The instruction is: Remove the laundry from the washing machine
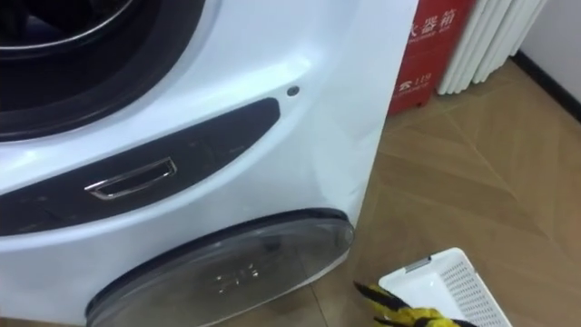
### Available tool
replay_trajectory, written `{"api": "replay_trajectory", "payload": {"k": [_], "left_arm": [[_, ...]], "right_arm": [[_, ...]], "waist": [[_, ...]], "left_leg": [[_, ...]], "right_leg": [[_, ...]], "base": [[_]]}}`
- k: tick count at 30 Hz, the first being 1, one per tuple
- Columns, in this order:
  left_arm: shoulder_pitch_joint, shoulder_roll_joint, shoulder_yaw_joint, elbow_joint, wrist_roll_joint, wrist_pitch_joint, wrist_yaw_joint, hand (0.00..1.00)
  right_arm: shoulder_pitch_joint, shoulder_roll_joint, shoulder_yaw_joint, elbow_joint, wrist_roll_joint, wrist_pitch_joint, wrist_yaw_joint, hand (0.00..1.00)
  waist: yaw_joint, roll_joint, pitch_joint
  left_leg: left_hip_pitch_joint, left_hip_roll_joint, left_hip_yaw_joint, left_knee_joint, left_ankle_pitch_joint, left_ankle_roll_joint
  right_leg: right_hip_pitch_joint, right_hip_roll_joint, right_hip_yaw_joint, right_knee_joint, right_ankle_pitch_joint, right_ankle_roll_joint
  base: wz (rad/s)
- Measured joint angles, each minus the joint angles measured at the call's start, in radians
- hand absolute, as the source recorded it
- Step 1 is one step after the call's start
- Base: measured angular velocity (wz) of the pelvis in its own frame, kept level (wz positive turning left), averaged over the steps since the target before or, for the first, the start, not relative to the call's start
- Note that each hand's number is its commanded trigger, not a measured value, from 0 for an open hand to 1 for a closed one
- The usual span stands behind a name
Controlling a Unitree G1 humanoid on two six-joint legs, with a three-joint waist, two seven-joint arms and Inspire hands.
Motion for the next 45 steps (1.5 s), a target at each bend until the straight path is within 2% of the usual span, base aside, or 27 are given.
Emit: {"api": "replay_trajectory", "payload": {"k": [5,8,16,22,23,24,25,26,30,33,38,45], "left_arm": [[0.005,0.0,-0.011,-0.03,-0.038,-0.025,0.006,0.0],[0.008,0.001,-0.011,-0.036,-0.039,-0.033,0.022,0.0],[0.009,0.002,-0.027,-0.048,-0.09,-0.033,0.053,0.0],[0.015,0.007,-0.057,-0.071,-0.115,-0.033,0.073,0.0],[0.027,0.01,-0.058,-0.085,-0.114,-0.033,0.074,0.0],[0.031,0.01,-0.058,-0.091,-0.114,-0.033,0.074,0.0],[0.037,0.011,-0.058,-0.098,-0.114,-0.033,0.075,0.0],[0.041,0.012,-0.058,-0.098,-0.114,-0.033,0.076,0.0],[0.056,0.019,-0.056,-0.108,-0.116,-0.032,0.08,0.0],[0.056,0.025,-0.055,-0.112,-0.117,-0.032,0.088,0.0],[0.056,0.038,-0.07,-0.14,-0.131,-0.032,0.087,0.0],[0.056,0.048,-0.102,-0.156,-0.153,-0.033,0.087,0.0]], "right_arm": [[-0.004,-0.009,-0.034,-0.037,0.005,-0.036,-0.076,1.0],[0.006,-0.023,-0.049,-0.076,0.016,-0.042,-0.14,1.0],[-0.006,-0.063,-0.048,-0.112,0.038,-0.044,-0.296,1.0],[-0.009,-0.071,-0.048,-0.112,0.022,-0.045,-0.381,1.0],[-0.009,-0.073,-0.048,-0.112,0.022,-0.045,-0.406,0.96],[-0.009,-0.075,-0.048,-0.112,0.022,-0.045,-0.419,0.73],[-0.01,-0.079,-0.048,-0.112,0.022,-0.045,-0.444,0.43],[-0.012,-0.081,-0.048,-0.112,0.021,-0.045,-0.469,0.0],[-0.023,-0.099,-0.049,-0.11,0.029,-0.045,-0.527,0.0],[-0.025,-0.134,-0.049,-0.108,0.044,-0.046,-0.554,0.0],[-0.026,-0.182,-0.052,-0.108,0.061,-0.074,-0.589,0.0],[-0.021,-0.186,-0.048,-0.088,0.063,-0.077,-0.601,0.0]], "waist": [[-0.005,-0.003,-0.0004],[-0.006,-0.009,0.0003],[-0.019,-0.017,0.001],[-0.019,-0.017,0.0005],[-0.019,-0.017,0.0006],[-0.019,-0.017,0.0006],[-0.018,-0.017,0.0006],[-0.018,-0.017,0.0005],[-0.016,-0.017,0.0006],[-0.015,-0.016,0.0008],[-0.016,-0.016,0.0007],[-0.014,-0.019,0.0029]], "left_leg": [[-0.016,-0.028,-0.001,-0.014,0.015,0.016],[-0.029,-0.039,0.002,-0.018,0.017,0.019],[-0.044,-0.044,0.0,-0.025,0.019,0.023],[-0.056,-0.045,0.002,-0.027,0.019,0.023],[-0.057,-0.045,0.003,-0.027,0.019,0.023],[-0.058,-0.045,0.004,-0.027,0.019,0.023],[-0.059,-0.045,0.005,-0.026,0.019,0.023],[-0.059,-0.045,0.006,-0.026,0.019,0.023],[-0.059,-0.045,0.01,-0.026,0.019,0.023],[-0.06,-0.045,0.011,-0.028,0.019,0.024],[-0.08,-0.047,0.021,-0.026,0.02,0.025],[-0.083,-0.047,0.033,-0.022,0.02,0.025]], "right_leg": [[-0.038,-0.022,0.003,0.028,-0.006,0.012],[-0.055,-0.029,0.01,0.046,-0.012,0.017],[-0.073,-0.034,0.006,0.046,-0.014,0.021],[-0.09,-0.034,0.006,0.043,-0.014,0.021],[-0.091,-0.034,0.006,0.043,-0.014,0.021],[-0.092,-0.034,0.006,0.043,-0.015,0.021],[-0.093,-0.034,0.006,0.042,-0.015,0.021],[-0.093,-0.035,0.007,0.042,-0.015,0.021],[-0.094,-0.034,0.01,0.043,-0.015,0.022],[-0.095,-0.035,0.01,0.043,-0.014,0.022],[-0.123,-0.032,0.02,0.053,-0.014,0.022],[-0.135,-0.029,0.03,0.063,-0.016,0.022]], "base": [[0.08],[0.0],[0.0],[0.0],[0.0],[0.0],[0.0],[0.0],[0.0],[0.0],[-0.03],[-0.03]]}}
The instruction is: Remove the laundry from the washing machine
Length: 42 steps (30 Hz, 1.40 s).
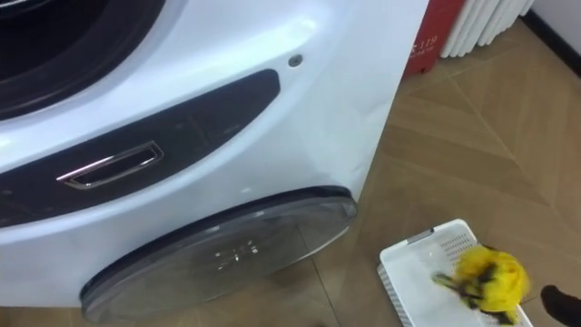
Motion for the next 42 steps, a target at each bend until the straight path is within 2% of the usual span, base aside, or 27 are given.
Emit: {"api": "replay_trajectory", "payload": {"k": [6,15,22,28,29,33,35,38,42], "left_arm": [[0.002,0.008,-0.002,-0.018,-0.039,0.0,0.0,0.0],[0.002,0.011,-0.006,-0.037,-0.041,-0.005,-0.001,0.0],[0.002,0.002,-0.005,0.025,-0.04,-0.005,-0.024,0.0],[0.017,-0.008,0.001,0.036,-0.039,-0.004,-0.065,0.0],[0.019,-0.008,0.004,0.04,-0.038,-0.004,-0.071,0.0],[0.019,-0.01,0.005,0.053,-0.037,-0.005,-0.071,0.0],[0.018,-0.015,0.004,0.061,-0.028,-0.01,-0.071,0.0],[0.006,-0.031,0.008,0.102,-0.015,-0.04,-0.067,0.0],[-0.019,-0.036,0.013,0.153,0.052,-0.043,-0.064,0.0]], "right_arm": [[0.007,-0.002,0.003,0.0,0.04,-0.001,-0.001,0.0],[-0.001,-0.009,0.003,-0.001,0.04,-0.012,-0.005,0.0],[0.03,-0.007,0.003,-0.028,0.053,-0.015,0.005,0.0],[0.096,0.05,0.008,-0.047,0.021,-0.02,0.046,0.0],[0.104,0.06,0.026,-0.044,0.021,-0.02,0.057,0.0],[0.125,0.098,0.105,-0.007,0.02,-0.02,0.119,0.0],[0.132,0.138,0.146,0.038,0.014,-0.025,0.159,0.0],[0.135,0.181,0.175,0.109,0.006,-0.038,0.214,0.0],[0.148,0.21,0.21,0.132,-0.042,-0.04,0.263,0.0]], "waist": [[0.0,-0.009,0.006],[-0.003,-0.011,0.0058],[-0.004,-0.02,0.0054],[0.0,-0.029,0.005],[0.014,-0.028,0.004],[0.023,-0.026,0.002],[0.033,-0.022,0.0006],[0.052,-0.021,-0.0006],[0.069,-0.029,-0.0009]], "left_leg": [[-0.005,-0.001,0.0,0.005,0.0,0.0],[-0.009,-0.001,-0.003,0.007,0.0,0.0],[0.01,-0.002,-0.005,0.008,0.001,0.0],[0.084,0.002,-0.036,-0.008,0.002,-0.004],[0.106,0.005,-0.043,-0.016,-0.001,-0.008],[0.187,0.019,-0.074,-0.042,-0.001,-0.015],[0.241,0.026,-0.102,-0.067,0.002,-0.02],[0.29,0.029,-0.131,-0.096,0.005,-0.023],[0.315,0.022,-0.154,-0.112,0.01,-0.021]], "right_leg": [[-0.005,-0.003,-0.001,0.001,-0.004,0.002],[-0.012,-0.004,-0.005,0.017,-0.007,-0.002],[0.007,-0.006,-0.007,0.016,-0.009,-0.002],[0.095,-0.011,-0.038,0.008,-0.029,-0.008],[0.122,-0.008,-0.043,-0.003,-0.029,-0.009],[0.227,-0.005,-0.077,-0.053,-0.027,-0.014],[0.302,-0.005,-0.108,-0.097,-0.022,-0.018],[0.366,-0.007,-0.134,-0.129,-0.022,-0.017],[0.382,-0.016,-0.155,-0.129,-0.034,-0.014]], "base": [[0.0],[0.0],[0.0],[0.12],[0.03],[0.17],[0.31],[0.25],[0.16]]}}
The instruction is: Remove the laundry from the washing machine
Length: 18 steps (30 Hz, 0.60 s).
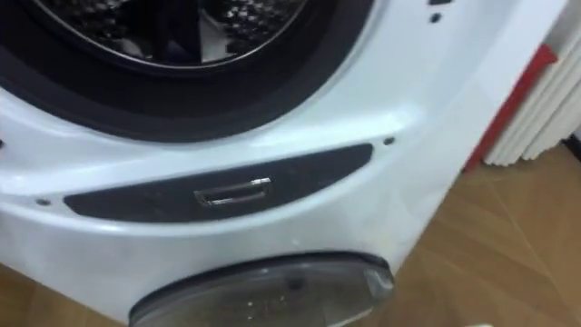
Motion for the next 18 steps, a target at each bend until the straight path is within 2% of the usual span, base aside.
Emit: {"api": "replay_trajectory", "payload": {"k": [5,10,14,16,18], "left_arm": [[-0.005,-0.004,0.004,0.017,0.051,-0.001,0.002,0.0],[0.014,-0.003,0.029,0.024,0.079,0.003,0.004,0.0],[0.034,-0.003,0.084,0.027,0.087,0.016,0.002,0.0],[0.036,-0.005,0.107,0.026,0.089,0.016,0.003,0.0],[0.045,-0.006,0.123,0.026,0.097,0.017,0.003,0.0]], "right_arm": [[0.012,0.025,0.034,0.04,-0.031,0.027,0.072,0.0],[0.026,0.03,0.033,0.045,-0.03,0.067,0.117,0.0],[0.032,0.046,0.032,0.045,-0.023,0.068,0.139,0.0],[0.029,0.052,0.032,0.045,-0.024,0.069,0.158,0.0],[0.03,0.054,0.032,0.045,-0.023,0.069,0.177,0.0]], "waist": [[0.033,-0.019,0.009],[0.037,-0.035,0.0078],[0.038,-0.046,0.0078],[0.043,-0.051,0.0039],[0.051,-0.051,0.0052]], "left_leg": [[0.083,-0.003,-0.032,-0.016,0.001,0.001],[0.125,-0.012,-0.064,-0.017,0.001,0.001],[0.172,-0.018,-0.089,-0.04,0.001,0.002],[0.173,-0.017,-0.097,-0.04,0.001,0.002],[0.183,-0.014,-0.112,-0.041,0.001,0.002]], "right_leg": [[0.104,-0.01,-0.038,-0.033,-0.015,0.004],[0.163,-0.028,-0.072,-0.027,-0.034,0.013],[0.203,-0.041,-0.104,-0.003,-0.06,0.014],[0.207,-0.043,-0.111,0.002,-0.063,0.013],[0.226,-0.042,-0.125,-0.006,-0.064,0.011]], "base": [[0.17],[0.28],[0.25],[0.18],[0.21]]}}
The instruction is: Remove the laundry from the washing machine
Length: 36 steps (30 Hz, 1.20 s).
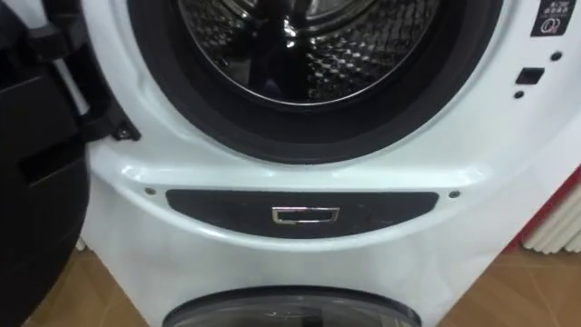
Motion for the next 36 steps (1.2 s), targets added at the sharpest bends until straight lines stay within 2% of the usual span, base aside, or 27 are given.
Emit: {"api": "replay_trajectory", "payload": {"k": [4,9,10,11,12,13,14,16,17,18,19,20,21,22,24,26,27,28,29,30,31,32,33,34,35,36], "left_arm": [[0.013,-0.002,0.008,-0.001,0.009,0.005,0.0,0.0],[0.039,-0.008,0.043,-0.013,0.019,0.014,-0.006,0.0],[0.051,-0.008,0.072,-0.026,0.055,0.017,-0.01,0.0],[0.057,-0.006,0.1,-0.033,0.078,0.018,-0.01,0.0],[0.062,-0.005,0.11,-0.041,0.087,0.018,-0.009,0.0],[0.074,-0.004,0.118,-0.048,0.094,0.018,-0.006,0.0],[0.075,-0.006,0.119,-0.048,0.097,0.019,-0.008,0.0],[0.081,-0.007,0.12,-0.073,0.101,0.025,-0.009,0.0],[0.079,-0.011,0.128,-0.097,0.108,0.027,-0.01,0.0],[0.078,-0.015,0.131,-0.107,0.108,0.027,-0.01,0.0],[0.083,-0.026,0.133,-0.12,0.106,0.028,-0.011,0.0],[0.083,-0.033,0.135,-0.121,0.105,0.035,-0.012,0.0],[0.076,-0.033,0.135,-0.122,0.106,0.04,-0.012,0.0],[0.056,-0.033,0.134,-0.127,0.106,0.044,-0.013,0.0],[0.02,-0.033,0.13,-0.126,0.106,0.05,-0.013,0.0],[-0.03,-0.032,0.098,-0.132,0.104,0.057,-0.015,0.0],[-0.042,-0.032,0.092,-0.136,0.105,0.064,-0.018,0.0],[-0.064,-0.031,0.067,-0.142,0.104,0.073,-0.021,0.0],[-0.08,-0.031,0.049,-0.154,0.104,0.082,-0.021,0.0],[-0.084,-0.031,0.037,-0.163,0.105,0.085,-0.02,0.0],[-0.106,-0.032,0.018,-0.173,0.106,0.088,-0.021,0.0],[-0.113,-0.034,0.016,-0.171,0.107,0.09,-0.02,0.0],[-0.117,-0.034,0.016,-0.171,0.106,0.092,-0.02,0.0],[-0.116,-0.035,0.015,-0.165,0.106,0.092,-0.02,0.0],[-0.11,-0.034,0.012,-0.145,0.105,0.092,-0.02,0.0],[-0.103,-0.032,0.01,-0.135,0.103,0.092,-0.019,0.0]], "right_arm": [[0.004,-0.003,-0.008,0.003,-0.001,0.004,0.032,0.0],[0.004,-0.003,-0.027,-0.002,-0.033,0.012,0.075,0.0],[0.005,-0.001,-0.046,-0.004,-0.059,0.019,0.086,0.0],[0.005,-0.002,-0.053,-0.006,-0.089,0.02,0.092,0.0],[0.005,-0.002,-0.051,-0.009,-0.096,0.02,0.094,0.0],[0.003,-0.003,-0.051,-0.021,-0.119,0.019,0.094,0.0],[-0.006,-0.009,-0.051,-0.022,-0.155,0.015,0.094,0.0],[-0.021,-0.009,-0.053,-0.019,-0.19,0.014,0.094,0.0],[-0.023,-0.01,-0.058,-0.02,-0.208,0.014,0.096,0.0],[-0.024,-0.012,-0.068,-0.02,-0.216,0.013,0.098,0.0],[-0.025,-0.016,-0.084,-0.02,-0.223,0.016,0.104,0.0],[-0.025,-0.017,-0.093,-0.02,-0.223,0.018,0.106,0.0],[-0.025,-0.016,-0.096,-0.02,-0.224,0.019,0.107,0.0],[-0.029,-0.016,-0.102,-0.023,-0.228,0.022,0.12,0.0],[-0.055,-0.016,-0.111,-0.026,-0.229,0.034,0.13,0.0],[-0.066,-0.015,-0.118,-0.046,-0.228,0.039,0.14,0.0],[-0.071,-0.014,-0.118,-0.046,-0.226,0.039,0.142,0.0],[-0.082,-0.012,-0.116,-0.045,-0.215,0.04,0.144,0.0],[-0.094,-0.007,-0.115,-0.046,-0.201,0.04,0.143,0.0],[-0.098,-0.005,-0.115,-0.05,-0.195,0.04,0.142,0.0],[-0.1,-0.002,-0.116,-0.07,-0.196,0.044,0.138,0.0],[-0.105,0.003,-0.114,-0.088,-0.201,0.052,0.137,0.0],[-0.106,0.004,-0.11,-0.091,-0.199,0.052,0.137,0.0],[-0.102,0.005,-0.108,-0.099,-0.2,0.052,0.138,0.0],[-0.095,0.005,-0.099,-0.104,-0.199,0.054,0.137,0.0],[-0.091,0.006,-0.094,-0.106,-0.199,0.056,0.136,0.0]], "waist": [[0.003,0.01,0.0012],[0.011,0.015,0.0007],[0.013,0.011,-0.0005],[0.015,0.006,0.0],[0.018,0.003,0.0],[0.033,0.002,-0.0017],[0.041,0.005,-0.0028],[0.041,0.016,-0.0033],[0.035,0.009,-0.008],[0.037,0.013,-0.0052],[0.039,0.031,-0.0017],[0.03,0.049,-0.007],[0.024,0.051,-0.007],[0.016,0.049,-0.0067],[0.005,0.056,-0.0003],[-0.015,0.068,-0.0017],[-0.02,0.068,-0.0004],[-0.02,0.07,0.0022],[-0.022,0.066,0.0043],[-0.027,0.067,0.0039],[-0.042,0.072,0.0042],[-0.041,0.063,0.003],[-0.04,0.056,-0.0005],[-0.041,0.041,-0.0082],[-0.041,0.028,-0.0116],[-0.042,0.021,-0.0113]], "left_leg": [[0.028,0.01,-0.032,-0.002,0.0,-0.003],[0.035,0.018,-0.043,-0.001,-0.002,-0.012],[0.028,0.025,-0.041,0.024,-0.005,-0.017],[0.015,0.028,-0.04,0.073,-0.012,-0.029],[0.002,0.03,-0.039,0.11,-0.013,-0.03],[-0.042,0.036,-0.042,0.218,-0.014,-0.031],[-0.095,0.049,-0.062,0.332,-0.013,-0.032],[-0.153,0.062,-0.114,0.44,-0.005,-0.046],[-0.177,0.069,-0.134,0.497,-0.001,-0.056],[-0.192,0.085,-0.134,0.554,0.004,-0.062],[-0.195,0.118,-0.134,0.688,0.02,-0.073],[-0.166,0.147,-0.139,0.767,0.036,-0.081],[-0.145,0.155,-0.14,0.782,0.04,-0.083],[-0.1,0.162,-0.143,0.773,0.049,-0.099],[-0.027,0.167,-0.154,0.705,0.061,-0.12],[0.065,0.165,-0.179,0.543,0.056,-0.13],[0.083,0.165,-0.18,0.505,0.05,-0.136],[0.115,0.166,-0.181,0.427,-0.006,-0.152],[0.13,0.165,-0.182,0.339,-0.084,-0.154],[0.131,0.164,-0.184,0.298,-0.119,-0.152],[0.128,0.152,-0.189,0.231,-0.178,-0.133],[0.12,0.12,-0.174,0.18,-0.203,-0.098],[0.107,0.101,-0.171,0.168,-0.21,-0.086],[0.076,0.054,-0.146,0.168,-0.212,-0.079],[0.05,0.004,-0.114,0.187,-0.207,-0.034],[0.036,-0.014,-0.093,0.201,-0.206,-0.015]], "right_leg": [[0.052,0.006,-0.032,-0.028,-0.002,-0.006],[0.062,0.006,-0.055,-0.022,-0.016,-0.013],[0.06,0.006,-0.061,-0.014,-0.02,-0.017],[0.06,0.005,-0.09,-0.004,-0.025,-0.025],[0.059,0.004,-0.102,-0.002,-0.027,-0.03],[0.059,0.003,-0.111,0.002,-0.027,-0.041],[0.063,0.011,-0.112,-0.003,-0.024,-0.053],[0.06,0.024,-0.115,-0.007,-0.025,-0.072],[0.043,0.025,-0.121,0.001,-0.029,-0.086],[0.034,0.031,-0.121,0.013,-0.033,-0.093],[0.018,0.053,-0.116,0.042,-0.042,-0.107],[0.001,0.067,-0.117,0.072,-0.049,-0.119],[-0.014,0.068,-0.118,0.09,-0.052,-0.123],[-0.054,0.067,-0.115,0.126,-0.054,-0.126],[-0.11,0.067,-0.122,0.16,-0.051,-0.127],[-0.195,0.055,-0.147,0.221,-0.041,-0.124],[-0.214,0.05,-0.154,0.233,-0.035,-0.122],[-0.248,0.045,-0.163,0.242,-0.011,-0.118],[-0.278,0.034,-0.171,0.234,0.027,-0.112],[-0.29,0.027,-0.176,0.222,0.049,-0.107],[-0.307,0.012,-0.192,0.186,0.103,-0.093],[-0.32,-0.009,-0.182,0.14,0.17,-0.08],[-0.319,-0.019,-0.174,0.104,0.21,-0.071],[-0.304,-0.038,-0.148,0.009,0.297,-0.047],[-0.27,-0.067,-0.113,-0.1,0.37,-0.005],[-0.256,-0.078,-0.094,-0.135,0.387,0.007]], "base": [[0.23],[0.11],[0.03],[-0.05],[-0.24],[-0.43],[-0.45],[-0.23],[-0.09],[-0.2],[-0.24],[-0.22],[-0.12],[-0.1],[0.03],[0.24],[0.25],[0.21],[0.2],[0.36],[0.31],[0.23],[-0.04],[-0.03],[0.0],[0.0]]}}
